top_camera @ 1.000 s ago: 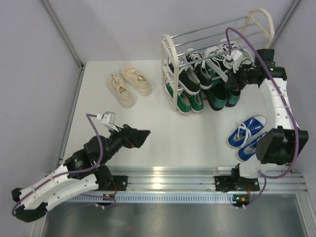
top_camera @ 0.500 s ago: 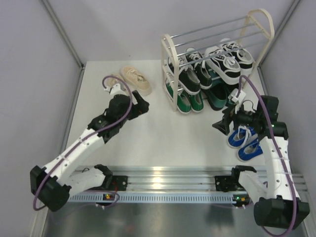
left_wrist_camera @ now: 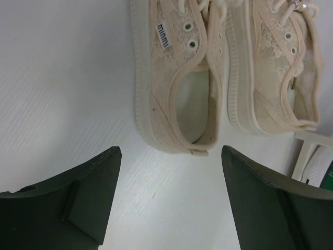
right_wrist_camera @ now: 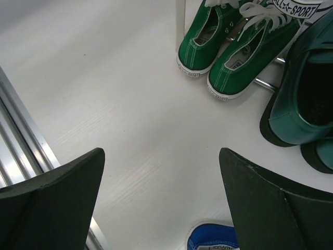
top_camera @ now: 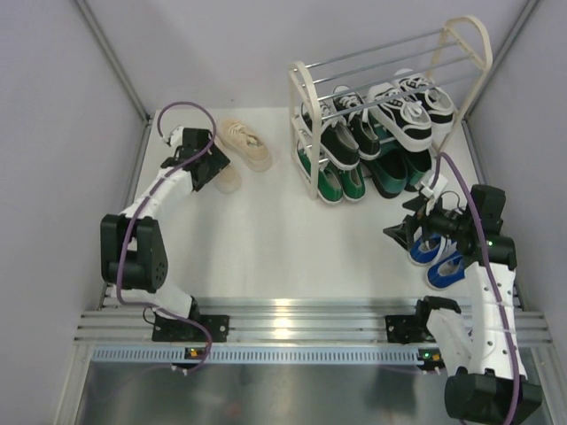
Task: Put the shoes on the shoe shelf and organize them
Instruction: Pick up the shoe at the center of the board.
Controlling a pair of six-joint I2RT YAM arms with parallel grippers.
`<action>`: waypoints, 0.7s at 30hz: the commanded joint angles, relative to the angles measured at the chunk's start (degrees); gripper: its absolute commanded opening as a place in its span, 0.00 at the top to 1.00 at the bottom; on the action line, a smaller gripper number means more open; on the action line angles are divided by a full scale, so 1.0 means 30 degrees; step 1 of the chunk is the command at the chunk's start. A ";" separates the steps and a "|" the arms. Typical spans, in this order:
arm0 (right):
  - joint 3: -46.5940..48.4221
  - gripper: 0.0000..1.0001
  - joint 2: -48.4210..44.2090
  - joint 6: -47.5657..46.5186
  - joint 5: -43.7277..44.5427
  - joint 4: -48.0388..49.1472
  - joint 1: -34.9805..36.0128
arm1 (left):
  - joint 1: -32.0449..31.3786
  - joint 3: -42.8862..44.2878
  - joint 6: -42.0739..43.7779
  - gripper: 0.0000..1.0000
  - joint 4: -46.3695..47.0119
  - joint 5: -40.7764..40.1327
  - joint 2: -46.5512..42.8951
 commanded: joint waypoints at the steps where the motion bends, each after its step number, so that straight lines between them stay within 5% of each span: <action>1: 0.0105 0.09 -0.0221 -0.0421 -0.0775 0.0860 -0.0278 | 0.0509 0.2027 0.0777 0.17 0.0046 0.0338 0.1802; 9: 0.0135 0.09 -0.0103 -0.0656 -0.0775 0.0626 -0.0336 | 0.0539 0.4259 0.0867 0.21 -0.0013 -0.0364 0.5558; 15: 0.0105 0.09 -0.0104 -0.0714 -0.0775 0.0597 -0.0600 | 0.0598 0.4436 0.1129 0.38 0.0104 -0.1419 0.6850; 19: 0.0076 0.09 -0.0045 -0.0714 -0.0921 0.0568 -0.0747 | 0.0686 0.4057 0.1657 0.67 0.0660 -0.1215 0.6792; 21: 0.0105 0.09 0.0042 -0.0714 -0.0951 0.0568 -0.0805 | 0.0686 0.3793 0.2152 0.97 0.0923 -0.0953 0.6414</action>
